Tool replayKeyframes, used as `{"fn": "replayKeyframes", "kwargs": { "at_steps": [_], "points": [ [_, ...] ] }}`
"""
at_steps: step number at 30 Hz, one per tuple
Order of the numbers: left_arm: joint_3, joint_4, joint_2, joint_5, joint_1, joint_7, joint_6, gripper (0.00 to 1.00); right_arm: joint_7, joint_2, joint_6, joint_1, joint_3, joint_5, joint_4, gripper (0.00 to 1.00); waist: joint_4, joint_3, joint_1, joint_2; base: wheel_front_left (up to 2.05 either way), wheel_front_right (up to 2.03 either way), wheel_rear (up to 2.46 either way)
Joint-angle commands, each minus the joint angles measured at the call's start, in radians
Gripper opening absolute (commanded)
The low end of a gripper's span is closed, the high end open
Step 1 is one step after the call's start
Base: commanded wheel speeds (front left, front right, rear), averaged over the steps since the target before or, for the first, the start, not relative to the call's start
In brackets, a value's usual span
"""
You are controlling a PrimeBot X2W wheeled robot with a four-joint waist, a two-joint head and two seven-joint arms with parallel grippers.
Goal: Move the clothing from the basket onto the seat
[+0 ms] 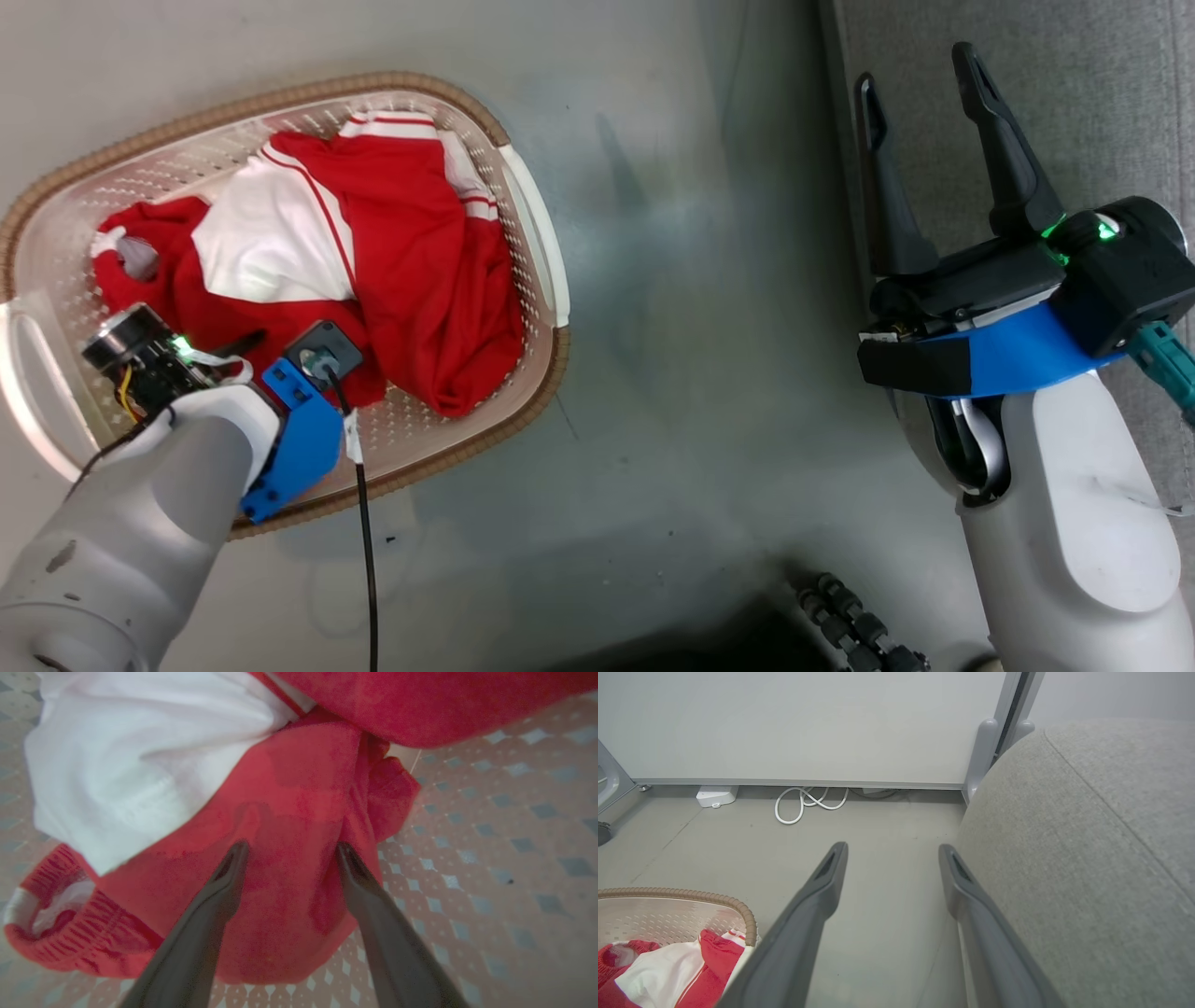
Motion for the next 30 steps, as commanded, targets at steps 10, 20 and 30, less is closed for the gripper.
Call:
{"fn": "replayKeyframes", "kwargs": {
  "at_steps": [10,20,30],
  "points": [
    [-0.031,0.010,0.037,0.000,-0.074,0.048,0.000,1.00,-0.003,-0.003,0.000,-0.024,-0.006,0.007,-0.057,1.00,-0.035,0.087,-0.0001,0.0000,0.00,0.00,0.00],
    [-0.038,0.029,0.040,0.017,-0.102,0.087,0.000,0.52,-0.003,-0.003,0.000,-0.017,-0.012,0.016,-0.077,1.00,-0.046,0.115,-0.0001,0.0000,0.00,0.00,0.00],
    [-0.040,0.034,0.023,0.023,-0.086,0.078,0.000,0.00,-0.003,-0.003,0.000,-0.026,-0.016,0.013,-0.059,1.00,-0.043,0.089,-0.0001,0.0000,0.00,0.00,0.00]
  ]
}}
